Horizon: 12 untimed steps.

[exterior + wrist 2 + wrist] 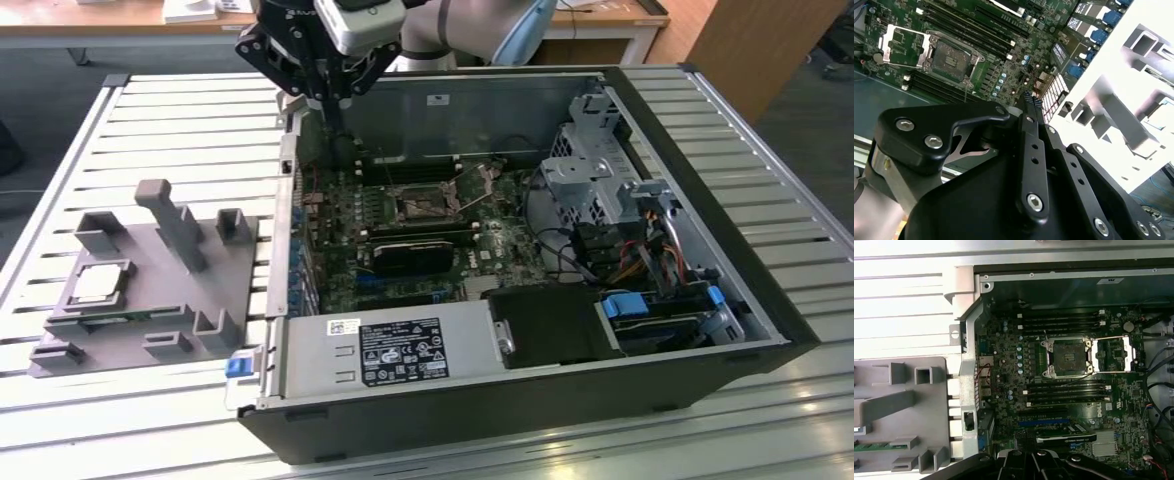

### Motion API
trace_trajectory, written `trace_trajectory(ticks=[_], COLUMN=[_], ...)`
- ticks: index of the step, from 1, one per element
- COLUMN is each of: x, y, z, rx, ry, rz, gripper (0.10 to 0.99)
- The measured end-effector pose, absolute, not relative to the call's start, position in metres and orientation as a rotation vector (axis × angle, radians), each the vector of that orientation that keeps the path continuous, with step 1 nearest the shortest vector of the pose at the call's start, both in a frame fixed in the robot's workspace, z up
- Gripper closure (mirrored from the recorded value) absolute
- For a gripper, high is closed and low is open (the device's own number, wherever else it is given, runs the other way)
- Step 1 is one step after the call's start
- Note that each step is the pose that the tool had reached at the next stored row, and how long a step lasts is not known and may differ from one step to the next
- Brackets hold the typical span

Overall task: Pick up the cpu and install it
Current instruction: 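Reach for the cpu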

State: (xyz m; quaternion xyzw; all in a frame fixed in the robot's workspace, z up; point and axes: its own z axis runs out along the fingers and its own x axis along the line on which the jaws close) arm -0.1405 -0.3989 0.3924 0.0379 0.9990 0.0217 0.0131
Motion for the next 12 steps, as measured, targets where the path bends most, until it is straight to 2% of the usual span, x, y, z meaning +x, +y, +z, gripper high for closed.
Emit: trace_trajectory(ticks=[12], x=[-0.1432], y=[-0.3989], z=[0.3923], rx=[0.118], ry=[3.112], rz=[0.068], gripper=[0.98])
